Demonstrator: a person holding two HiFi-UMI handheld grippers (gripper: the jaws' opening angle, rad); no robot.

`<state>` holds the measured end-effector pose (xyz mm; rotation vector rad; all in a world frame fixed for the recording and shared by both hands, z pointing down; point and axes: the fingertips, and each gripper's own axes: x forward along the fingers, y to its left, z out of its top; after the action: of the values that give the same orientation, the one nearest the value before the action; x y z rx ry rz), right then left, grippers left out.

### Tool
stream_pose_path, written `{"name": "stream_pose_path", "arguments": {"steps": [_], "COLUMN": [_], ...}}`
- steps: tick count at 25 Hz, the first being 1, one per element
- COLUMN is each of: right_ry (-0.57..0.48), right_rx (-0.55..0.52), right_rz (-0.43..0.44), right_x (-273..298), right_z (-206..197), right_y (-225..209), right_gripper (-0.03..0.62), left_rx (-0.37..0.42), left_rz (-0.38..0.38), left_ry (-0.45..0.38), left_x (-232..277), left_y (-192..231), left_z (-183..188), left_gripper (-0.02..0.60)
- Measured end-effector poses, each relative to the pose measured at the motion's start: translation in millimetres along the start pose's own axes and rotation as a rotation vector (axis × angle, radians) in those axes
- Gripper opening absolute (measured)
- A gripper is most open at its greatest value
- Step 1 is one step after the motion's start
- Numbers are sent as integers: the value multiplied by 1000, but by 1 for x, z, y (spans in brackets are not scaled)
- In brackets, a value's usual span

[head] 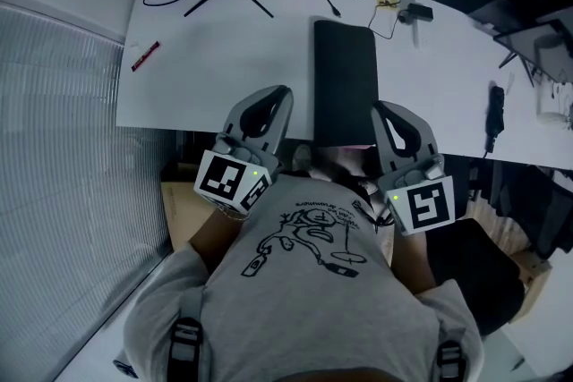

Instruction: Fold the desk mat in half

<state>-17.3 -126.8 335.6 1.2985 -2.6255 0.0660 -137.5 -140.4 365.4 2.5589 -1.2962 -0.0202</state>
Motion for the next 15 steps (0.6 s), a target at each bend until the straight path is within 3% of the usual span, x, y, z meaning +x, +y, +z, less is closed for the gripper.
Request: {"name": "stream_pose_path", "arguments": {"steps": [15], "right_ry": [13], "right_rx": [-17], "right_rz": [-6], "right_x": [-2], "right_z": [-4], "right_y": [7], "right_gripper": [6], "left_rx": [-3], "left_rz": [-11], "left_ry": [6], "left_x": [-5], "left_y": [-4], "left_z": [-2], "left_gripper": [35]}}
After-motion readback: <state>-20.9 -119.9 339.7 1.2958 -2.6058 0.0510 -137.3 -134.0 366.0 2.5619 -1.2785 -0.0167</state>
